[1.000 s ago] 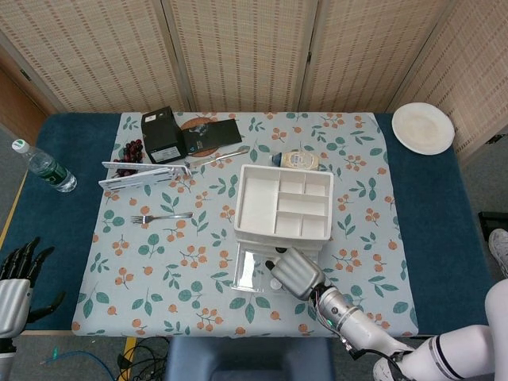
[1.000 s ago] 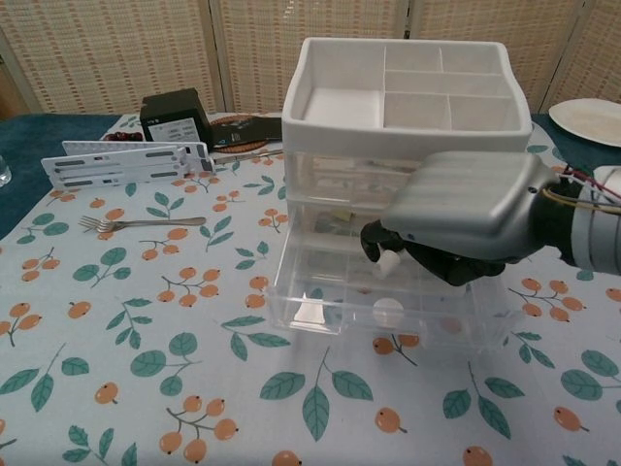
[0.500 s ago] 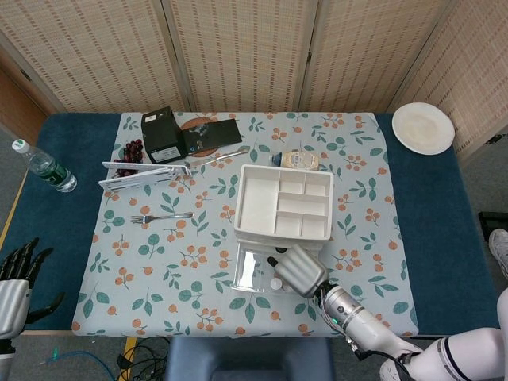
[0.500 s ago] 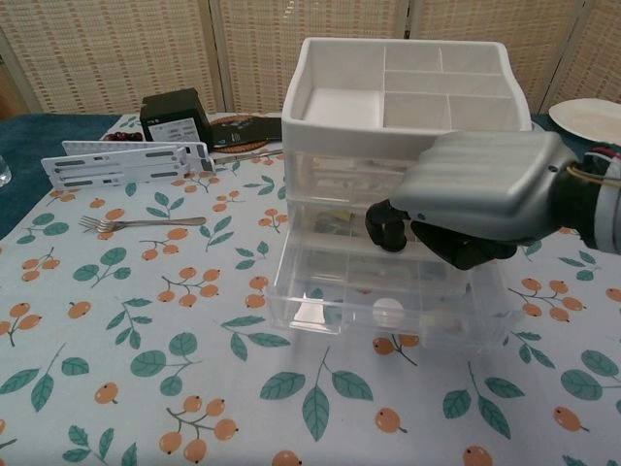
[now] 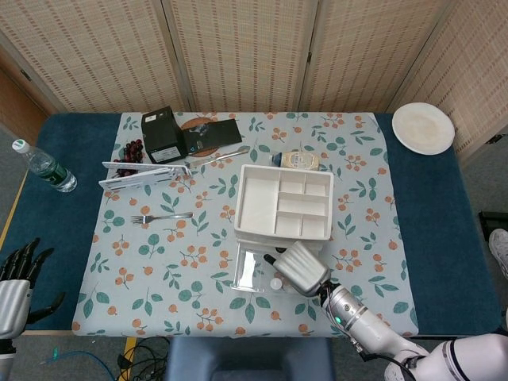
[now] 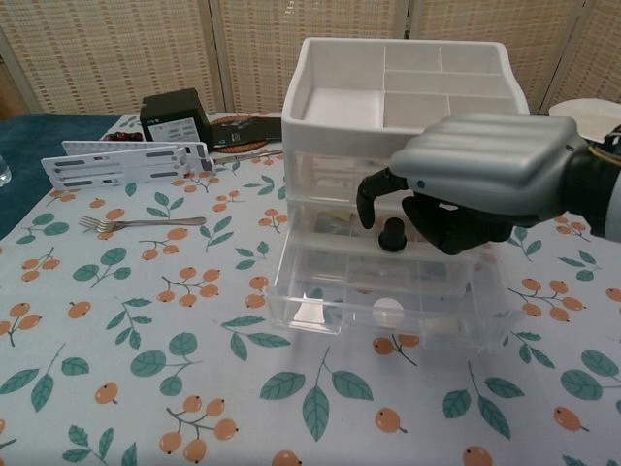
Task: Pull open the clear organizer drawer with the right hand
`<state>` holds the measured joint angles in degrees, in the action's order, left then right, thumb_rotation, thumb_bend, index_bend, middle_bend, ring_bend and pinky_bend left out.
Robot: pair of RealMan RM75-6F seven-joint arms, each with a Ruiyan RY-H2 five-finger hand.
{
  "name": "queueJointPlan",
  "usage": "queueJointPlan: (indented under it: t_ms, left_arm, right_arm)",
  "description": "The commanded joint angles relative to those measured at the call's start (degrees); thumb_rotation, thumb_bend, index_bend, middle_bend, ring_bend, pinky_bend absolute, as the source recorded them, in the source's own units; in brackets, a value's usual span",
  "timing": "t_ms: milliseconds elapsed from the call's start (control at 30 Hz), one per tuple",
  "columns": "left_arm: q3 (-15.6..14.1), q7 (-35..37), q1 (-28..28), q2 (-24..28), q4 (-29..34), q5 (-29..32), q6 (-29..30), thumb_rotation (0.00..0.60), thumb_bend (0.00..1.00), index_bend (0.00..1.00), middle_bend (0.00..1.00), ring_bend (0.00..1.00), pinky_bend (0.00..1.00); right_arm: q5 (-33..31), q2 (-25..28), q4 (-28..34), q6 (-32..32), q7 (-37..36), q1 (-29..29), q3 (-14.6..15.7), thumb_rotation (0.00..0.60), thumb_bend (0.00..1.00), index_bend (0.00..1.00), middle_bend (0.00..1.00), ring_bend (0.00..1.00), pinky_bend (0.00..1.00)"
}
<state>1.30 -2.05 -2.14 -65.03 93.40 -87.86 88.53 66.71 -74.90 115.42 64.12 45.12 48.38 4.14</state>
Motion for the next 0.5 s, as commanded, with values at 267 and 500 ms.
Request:
queueJointPlan:
  t_ms: [267, 500]
  left_arm:
    - [0.0, -0.2, 0.0, 0.1, 0.2, 0.0, 0.1, 0.600, 0.25, 0.14, 0.00, 0.04, 0.07]
    - [0.0, -0.2, 0.1, 0.1, 0.3, 0.0, 0.1, 0.600, 0.25, 0.14, 0.00, 0.04, 0.07]
  right_arm:
    - [-1.9, 2.0, 0.4, -5.7, -10.2, -0.7, -3.2, 0.600, 0.00, 0.31, 0.91, 1.00, 1.00]
    - [-2.3, 1.7, 0.8, -6.5, -12.2, -1.2, -4.1, 0.600, 0.00, 0.30, 0.91, 1.00, 1.00]
